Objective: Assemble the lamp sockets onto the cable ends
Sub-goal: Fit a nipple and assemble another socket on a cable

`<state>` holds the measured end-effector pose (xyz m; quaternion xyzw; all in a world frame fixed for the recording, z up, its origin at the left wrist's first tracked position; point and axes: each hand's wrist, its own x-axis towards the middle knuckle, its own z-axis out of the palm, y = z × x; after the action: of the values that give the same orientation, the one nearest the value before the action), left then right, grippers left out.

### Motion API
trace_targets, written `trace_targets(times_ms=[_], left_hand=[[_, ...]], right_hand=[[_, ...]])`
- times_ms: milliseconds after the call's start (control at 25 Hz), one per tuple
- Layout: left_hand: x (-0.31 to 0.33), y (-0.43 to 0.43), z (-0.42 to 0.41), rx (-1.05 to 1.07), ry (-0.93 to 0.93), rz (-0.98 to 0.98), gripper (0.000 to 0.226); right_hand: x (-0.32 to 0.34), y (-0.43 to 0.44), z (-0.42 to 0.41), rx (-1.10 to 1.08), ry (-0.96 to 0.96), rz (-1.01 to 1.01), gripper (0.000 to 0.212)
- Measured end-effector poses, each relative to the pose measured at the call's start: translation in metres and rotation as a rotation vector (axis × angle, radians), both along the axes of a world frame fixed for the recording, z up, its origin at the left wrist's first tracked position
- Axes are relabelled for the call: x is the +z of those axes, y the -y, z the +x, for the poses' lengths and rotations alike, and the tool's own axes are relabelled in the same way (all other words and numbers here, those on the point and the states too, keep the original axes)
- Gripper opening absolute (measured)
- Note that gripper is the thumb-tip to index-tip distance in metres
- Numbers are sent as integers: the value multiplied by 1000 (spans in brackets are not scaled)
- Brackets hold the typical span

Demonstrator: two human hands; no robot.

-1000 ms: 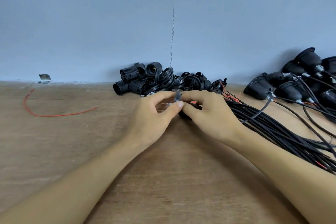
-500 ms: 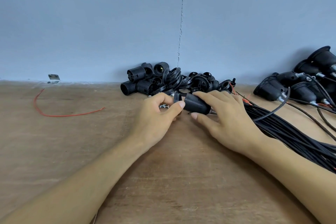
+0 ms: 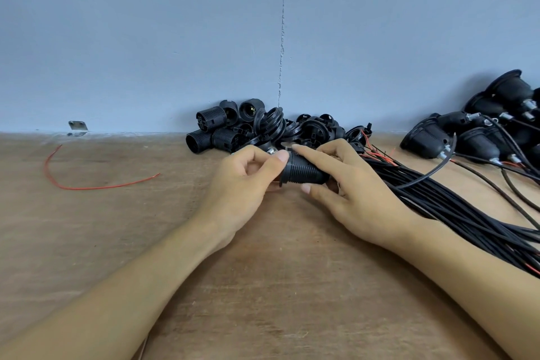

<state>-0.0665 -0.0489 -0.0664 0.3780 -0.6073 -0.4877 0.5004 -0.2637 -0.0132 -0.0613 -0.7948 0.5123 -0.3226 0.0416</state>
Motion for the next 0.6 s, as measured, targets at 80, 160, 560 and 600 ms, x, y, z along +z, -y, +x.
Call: trace_targets(times_ms=[80, 160, 560, 600], left_hand=[[-1, 0, 1, -13, -37, 51, 11], [0, 0, 3, -55, -78, 96, 14], [9, -13, 0, -24, 29, -172, 54], [9, -15, 0, 3, 62, -229, 51]], right_hand=[[0, 0, -1, 7, 3, 5, 59], [1, 0, -2, 3, 68, 39, 57], [-1, 1, 0, -93, 302, 39, 27], [0, 1, 1, -108, 359, 14, 25]])
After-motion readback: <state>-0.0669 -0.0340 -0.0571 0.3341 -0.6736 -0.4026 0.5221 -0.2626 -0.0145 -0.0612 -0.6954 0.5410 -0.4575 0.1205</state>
